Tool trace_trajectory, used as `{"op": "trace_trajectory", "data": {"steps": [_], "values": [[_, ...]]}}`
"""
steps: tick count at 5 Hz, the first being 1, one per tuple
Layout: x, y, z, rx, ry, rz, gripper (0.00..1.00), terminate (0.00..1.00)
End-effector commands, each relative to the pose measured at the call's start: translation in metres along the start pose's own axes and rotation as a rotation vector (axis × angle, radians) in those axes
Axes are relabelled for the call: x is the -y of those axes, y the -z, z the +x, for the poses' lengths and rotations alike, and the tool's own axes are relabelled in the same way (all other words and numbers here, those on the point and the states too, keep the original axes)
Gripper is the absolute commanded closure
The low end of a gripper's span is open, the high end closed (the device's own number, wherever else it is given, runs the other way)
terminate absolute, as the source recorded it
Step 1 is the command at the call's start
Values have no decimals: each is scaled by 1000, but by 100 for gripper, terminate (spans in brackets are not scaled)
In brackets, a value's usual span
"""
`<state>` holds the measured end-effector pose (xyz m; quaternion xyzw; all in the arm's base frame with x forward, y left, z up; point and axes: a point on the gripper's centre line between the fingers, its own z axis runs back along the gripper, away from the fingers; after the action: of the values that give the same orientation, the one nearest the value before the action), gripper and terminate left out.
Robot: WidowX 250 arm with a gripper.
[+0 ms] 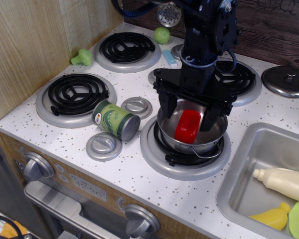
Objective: Take sushi out of pan
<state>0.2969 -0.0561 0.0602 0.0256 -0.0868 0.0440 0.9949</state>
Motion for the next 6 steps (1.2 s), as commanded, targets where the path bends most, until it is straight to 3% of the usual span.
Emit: {"op": "trace_trajectory", "data": {"steps": [1,3,5,6], "values": [[3,5,5,26,-21,-8,0,0],[0,19,7,35,-40,16,0,0],[1,33,11,51,-61,4,0,0],[3,34,12,48,-69,-3,100,0]]}}
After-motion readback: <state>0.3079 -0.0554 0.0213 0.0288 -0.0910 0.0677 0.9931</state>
